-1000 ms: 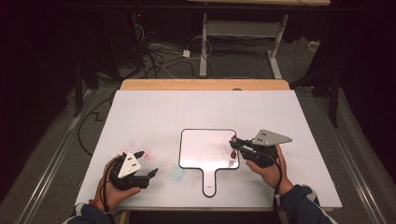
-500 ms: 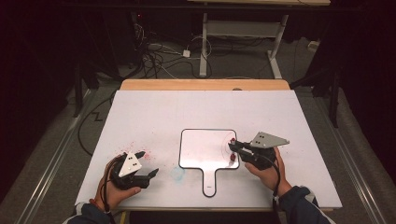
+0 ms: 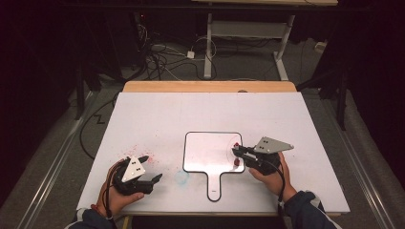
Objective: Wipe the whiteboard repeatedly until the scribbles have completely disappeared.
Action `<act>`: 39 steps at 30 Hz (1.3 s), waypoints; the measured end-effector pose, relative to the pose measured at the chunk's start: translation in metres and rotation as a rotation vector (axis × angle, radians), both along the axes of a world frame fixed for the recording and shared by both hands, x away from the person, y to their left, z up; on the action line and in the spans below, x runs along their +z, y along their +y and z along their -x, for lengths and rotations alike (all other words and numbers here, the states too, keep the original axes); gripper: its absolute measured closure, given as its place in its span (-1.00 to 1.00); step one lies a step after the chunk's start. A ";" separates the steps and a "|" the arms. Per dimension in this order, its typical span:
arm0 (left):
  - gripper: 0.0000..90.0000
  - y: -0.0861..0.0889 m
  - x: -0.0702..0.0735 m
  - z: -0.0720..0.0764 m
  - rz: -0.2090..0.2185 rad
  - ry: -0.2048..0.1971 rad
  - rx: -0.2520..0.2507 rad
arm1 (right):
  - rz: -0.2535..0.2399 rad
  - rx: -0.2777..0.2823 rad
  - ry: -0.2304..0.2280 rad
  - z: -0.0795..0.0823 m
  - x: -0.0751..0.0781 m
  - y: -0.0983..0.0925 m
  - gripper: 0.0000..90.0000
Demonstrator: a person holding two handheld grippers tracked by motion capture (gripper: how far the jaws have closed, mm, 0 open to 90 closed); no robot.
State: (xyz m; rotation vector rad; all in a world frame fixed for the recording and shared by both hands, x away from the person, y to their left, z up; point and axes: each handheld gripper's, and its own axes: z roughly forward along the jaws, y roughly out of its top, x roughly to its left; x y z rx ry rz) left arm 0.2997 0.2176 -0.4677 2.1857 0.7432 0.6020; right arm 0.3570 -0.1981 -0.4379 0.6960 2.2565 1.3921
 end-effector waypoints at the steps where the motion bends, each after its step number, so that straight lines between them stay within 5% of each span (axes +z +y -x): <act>1: -0.52 0.000 0.000 0.000 -0.001 0.001 0.000 | 0.002 -0.005 -0.002 0.000 0.000 -0.001 0.82; 13: -0.51 -0.002 -0.001 -0.001 -0.012 0.010 -0.016 | -0.010 -0.043 -0.007 -0.005 -0.001 -0.006 0.82; 22: -0.52 -0.003 -0.002 -0.001 -0.019 0.018 -0.026 | 0.000 0.023 -0.007 0.005 -0.001 0.007 0.82; 29: -0.51 -0.004 -0.002 -0.001 -0.019 0.017 -0.027 | -0.013 -0.064 -0.012 -0.006 -0.002 -0.009 0.82; 36: -0.51 -0.004 -0.002 -0.001 -0.018 0.020 -0.029 | -0.019 0.030 0.007 0.006 -0.002 0.008 0.82; 39: -0.51 -0.004 -0.002 -0.001 -0.018 0.023 -0.032 | -0.007 0.005 -0.010 0.004 -0.002 0.004 0.82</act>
